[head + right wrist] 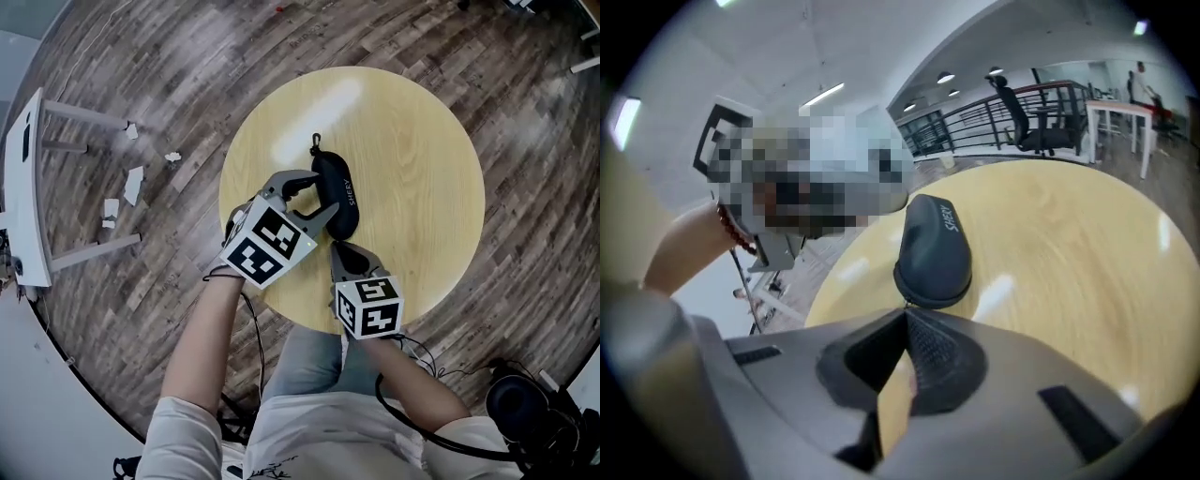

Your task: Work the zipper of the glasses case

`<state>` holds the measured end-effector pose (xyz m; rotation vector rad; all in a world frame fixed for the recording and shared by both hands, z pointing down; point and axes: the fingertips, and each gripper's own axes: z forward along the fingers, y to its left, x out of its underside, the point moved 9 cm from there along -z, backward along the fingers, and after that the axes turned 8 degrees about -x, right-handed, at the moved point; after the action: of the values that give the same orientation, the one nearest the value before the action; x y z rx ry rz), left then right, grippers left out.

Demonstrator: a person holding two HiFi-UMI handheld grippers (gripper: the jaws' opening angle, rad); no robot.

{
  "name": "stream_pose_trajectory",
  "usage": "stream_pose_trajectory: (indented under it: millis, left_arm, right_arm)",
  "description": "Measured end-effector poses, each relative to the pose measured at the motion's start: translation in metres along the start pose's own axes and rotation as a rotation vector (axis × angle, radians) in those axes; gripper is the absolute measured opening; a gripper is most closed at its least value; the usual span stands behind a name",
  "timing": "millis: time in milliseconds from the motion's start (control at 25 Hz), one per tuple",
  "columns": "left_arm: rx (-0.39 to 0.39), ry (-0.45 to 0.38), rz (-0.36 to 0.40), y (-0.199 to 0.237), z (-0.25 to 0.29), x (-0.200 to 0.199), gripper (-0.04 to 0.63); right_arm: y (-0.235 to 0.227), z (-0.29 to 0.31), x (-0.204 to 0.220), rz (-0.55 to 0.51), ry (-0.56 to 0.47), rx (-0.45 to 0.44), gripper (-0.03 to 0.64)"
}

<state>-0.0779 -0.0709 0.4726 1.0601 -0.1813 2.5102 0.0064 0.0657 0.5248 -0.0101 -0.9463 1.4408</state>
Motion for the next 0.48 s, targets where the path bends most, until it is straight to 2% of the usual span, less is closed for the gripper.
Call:
stream_pose_trajectory:
  millis: [160,320,480]
  left_arm:
    - [0.028,-0.004,0.037,-0.016,0.017,-0.015,0.189]
    - [0.06,0.084,0.117,-0.03,0.031,-0.012,0.189]
    - [0.014,0.122,0.143,-0.042,0.039,-0.001,0.181]
  right_arm:
    - [-0.028,-0.019,0.001,-0.167,0.091,0.034,-0.002]
    - [-0.065,-0.035,-0.006,-0.238,0.121,0.09,-0.002]
    - [-0.077,-0.04,-0.012,-0.325,0.147,0.118,-0.002]
